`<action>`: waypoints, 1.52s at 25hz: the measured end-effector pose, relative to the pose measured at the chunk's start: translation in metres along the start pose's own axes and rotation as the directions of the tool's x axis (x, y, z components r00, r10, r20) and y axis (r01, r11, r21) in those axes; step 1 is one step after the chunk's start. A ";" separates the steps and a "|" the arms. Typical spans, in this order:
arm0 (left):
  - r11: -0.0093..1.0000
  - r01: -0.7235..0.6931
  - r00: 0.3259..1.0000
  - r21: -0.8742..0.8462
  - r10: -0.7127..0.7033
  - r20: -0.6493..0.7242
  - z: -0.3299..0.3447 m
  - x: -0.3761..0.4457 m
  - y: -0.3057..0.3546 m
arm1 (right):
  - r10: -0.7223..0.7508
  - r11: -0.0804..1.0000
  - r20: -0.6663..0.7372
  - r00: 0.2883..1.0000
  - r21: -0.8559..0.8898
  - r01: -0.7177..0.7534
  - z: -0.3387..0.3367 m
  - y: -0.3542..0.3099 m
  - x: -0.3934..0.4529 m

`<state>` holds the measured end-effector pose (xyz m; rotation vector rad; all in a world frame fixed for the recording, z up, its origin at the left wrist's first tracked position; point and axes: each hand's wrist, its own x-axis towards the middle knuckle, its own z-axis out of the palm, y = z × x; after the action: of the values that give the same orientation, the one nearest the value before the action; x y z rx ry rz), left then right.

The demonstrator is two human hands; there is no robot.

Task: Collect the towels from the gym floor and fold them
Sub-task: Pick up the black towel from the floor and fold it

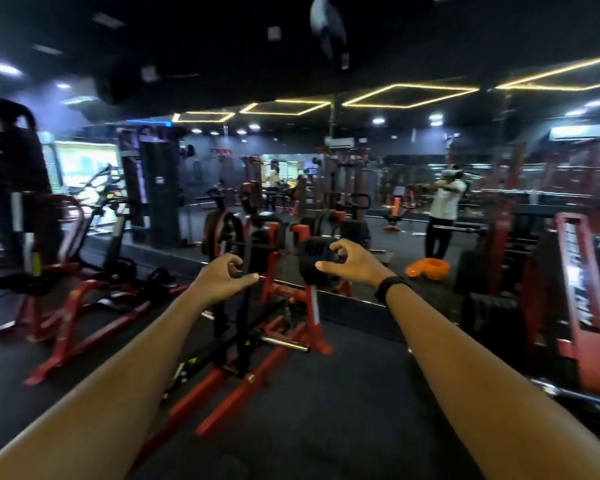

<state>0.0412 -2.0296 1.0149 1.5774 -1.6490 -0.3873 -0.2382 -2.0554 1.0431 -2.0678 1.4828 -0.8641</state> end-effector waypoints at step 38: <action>0.164 0.896 -0.365 -0.413 -0.260 -0.894 -0.581 -1.027 -0.098 | -0.804 0.240 0.386 -0.453 0.906 0.348 0.635 -0.786 -0.695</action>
<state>0.4197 -0.9089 0.9707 2.3389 0.6214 0.6065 0.5800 -1.1446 0.9694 -2.1156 -0.9496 0.1955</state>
